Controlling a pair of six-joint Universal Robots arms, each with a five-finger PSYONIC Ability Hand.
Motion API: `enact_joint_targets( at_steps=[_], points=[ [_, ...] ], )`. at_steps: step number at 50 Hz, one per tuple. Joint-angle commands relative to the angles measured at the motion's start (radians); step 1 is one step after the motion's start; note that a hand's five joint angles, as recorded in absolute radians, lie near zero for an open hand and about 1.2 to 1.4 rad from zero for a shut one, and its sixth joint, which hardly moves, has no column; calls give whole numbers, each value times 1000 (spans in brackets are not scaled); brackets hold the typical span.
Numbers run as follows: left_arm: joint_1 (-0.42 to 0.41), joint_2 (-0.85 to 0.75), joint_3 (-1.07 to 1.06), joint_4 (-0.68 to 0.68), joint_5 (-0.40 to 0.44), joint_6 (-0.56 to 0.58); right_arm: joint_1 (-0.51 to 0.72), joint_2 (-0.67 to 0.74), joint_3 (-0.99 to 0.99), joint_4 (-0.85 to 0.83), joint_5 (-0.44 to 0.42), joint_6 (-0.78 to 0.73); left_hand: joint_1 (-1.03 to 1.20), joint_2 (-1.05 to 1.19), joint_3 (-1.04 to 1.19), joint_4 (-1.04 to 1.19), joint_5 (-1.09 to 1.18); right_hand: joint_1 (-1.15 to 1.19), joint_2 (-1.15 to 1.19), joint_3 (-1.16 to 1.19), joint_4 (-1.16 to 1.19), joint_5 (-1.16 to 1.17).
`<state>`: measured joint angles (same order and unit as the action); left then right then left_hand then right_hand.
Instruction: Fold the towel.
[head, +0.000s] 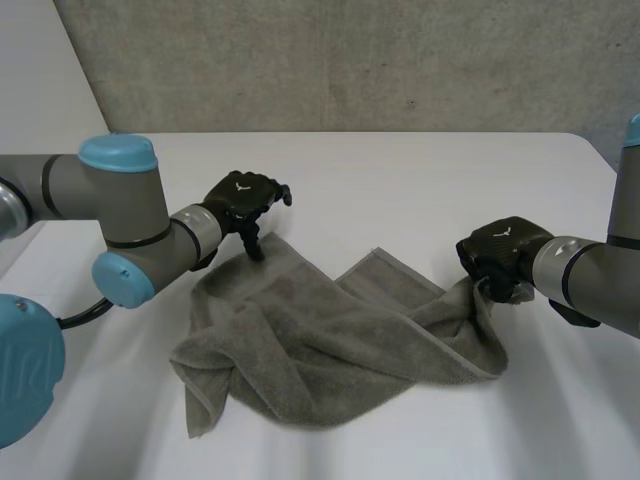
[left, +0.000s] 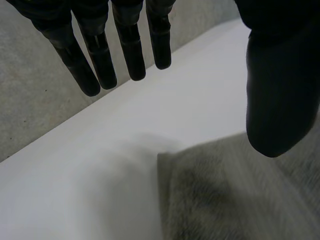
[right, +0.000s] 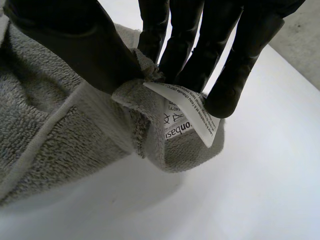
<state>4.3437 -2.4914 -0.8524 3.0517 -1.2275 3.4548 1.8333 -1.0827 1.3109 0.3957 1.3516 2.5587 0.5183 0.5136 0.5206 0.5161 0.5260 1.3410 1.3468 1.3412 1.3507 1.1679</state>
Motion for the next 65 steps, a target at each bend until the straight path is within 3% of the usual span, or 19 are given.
enact_joint_targets(
  at_steps=[1,6,20,40,45,47,53,65],
  points=[
    [1,-53,15,1,-44,115,7,18,1,-4,0,-2,-52,-48,-55,-50,-235,55,49,55,46,54],
    [1,-76,13,1,-52,178,7,27,1,-12,1,-2,-44,-39,-46,-41,-226,55,49,55,46,54],
    [2,-98,15,-1,-50,184,9,47,1,-14,1,-6,174,178,171,176,-9,55,49,55,46,54],
    [2,-118,23,-4,-53,205,11,50,4,-14,1,-11,215,220,213,217,33,55,49,55,46,54],
    [2,-116,21,-7,-53,207,14,50,7,-14,1,-12,444,449,442,446,262,55,49,55,46,54],
    [2,-101,6,-2,-73,216,14,52,7,-14,1,-14,841,846,839,843,659,55,49,55,46,54],
    [-1,-49,-7,15,-176,254,14,50,7,-14,1,-17,878,883,876,880,696,55,49,55,46,54],
    [-21,39,-109,133,-187,236,14,52,7,-15,1,-20,878,883,876,880,696,55,49,55,46,54]
  ],
)
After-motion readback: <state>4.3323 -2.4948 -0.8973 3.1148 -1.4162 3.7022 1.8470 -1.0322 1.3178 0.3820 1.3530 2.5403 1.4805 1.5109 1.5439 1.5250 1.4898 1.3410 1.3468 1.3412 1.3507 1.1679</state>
